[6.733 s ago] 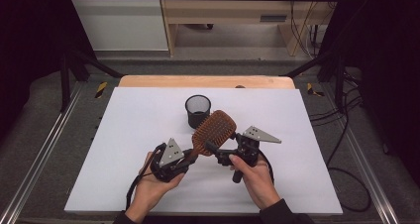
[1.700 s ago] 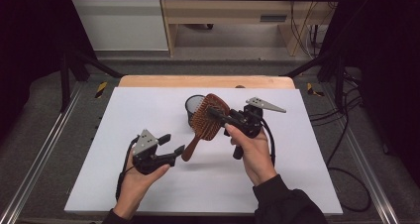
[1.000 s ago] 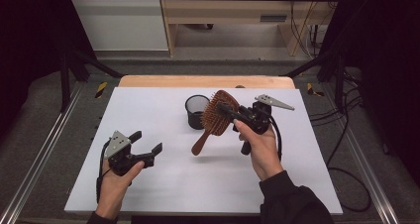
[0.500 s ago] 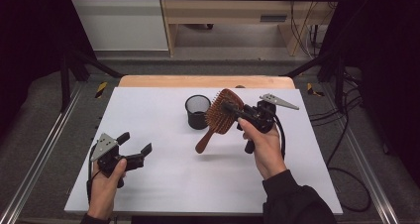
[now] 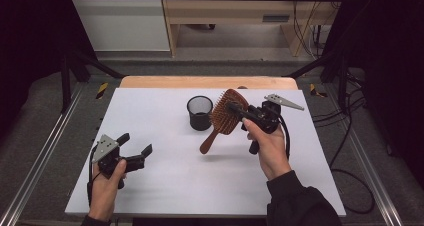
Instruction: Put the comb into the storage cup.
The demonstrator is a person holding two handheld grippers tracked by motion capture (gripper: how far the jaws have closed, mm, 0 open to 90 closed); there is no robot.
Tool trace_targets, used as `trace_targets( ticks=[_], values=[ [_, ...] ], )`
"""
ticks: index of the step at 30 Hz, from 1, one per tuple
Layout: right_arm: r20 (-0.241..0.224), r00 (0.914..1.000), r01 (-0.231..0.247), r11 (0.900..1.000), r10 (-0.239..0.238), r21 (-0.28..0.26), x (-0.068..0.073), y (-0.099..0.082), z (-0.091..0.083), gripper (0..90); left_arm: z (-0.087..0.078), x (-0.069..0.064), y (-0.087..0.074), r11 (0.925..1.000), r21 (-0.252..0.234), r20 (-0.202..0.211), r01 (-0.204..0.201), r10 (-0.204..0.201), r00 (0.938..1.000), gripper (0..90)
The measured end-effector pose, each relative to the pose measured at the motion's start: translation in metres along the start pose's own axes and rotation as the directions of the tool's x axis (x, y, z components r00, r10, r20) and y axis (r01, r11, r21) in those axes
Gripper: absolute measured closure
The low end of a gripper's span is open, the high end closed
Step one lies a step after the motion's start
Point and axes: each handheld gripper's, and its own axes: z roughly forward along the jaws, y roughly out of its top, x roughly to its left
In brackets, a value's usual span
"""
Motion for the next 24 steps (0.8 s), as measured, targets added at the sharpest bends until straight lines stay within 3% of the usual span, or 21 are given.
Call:
trace_targets(
  ticks=[9, 24],
  values=[
    [0.006, 1.0000, -0.004, 0.9999, 0.004, -0.009, -0.0018, 0.0027, -0.0030, 53.0, 0.0014, 0.0000, -0.0030, 0.9999, 0.002, -0.009, -0.014, 0.014, 0.9999, 3.6],
    [-0.010, 0.9995, -0.029, 0.9995, 0.028, -0.017, 0.0012, 0.0060, -0.0029, 53.0, -0.0025, 0.0017, -0.0049, 0.9980, -0.044, -0.050, -0.045, 0.043, 0.9979, 2.9]
  ],
)
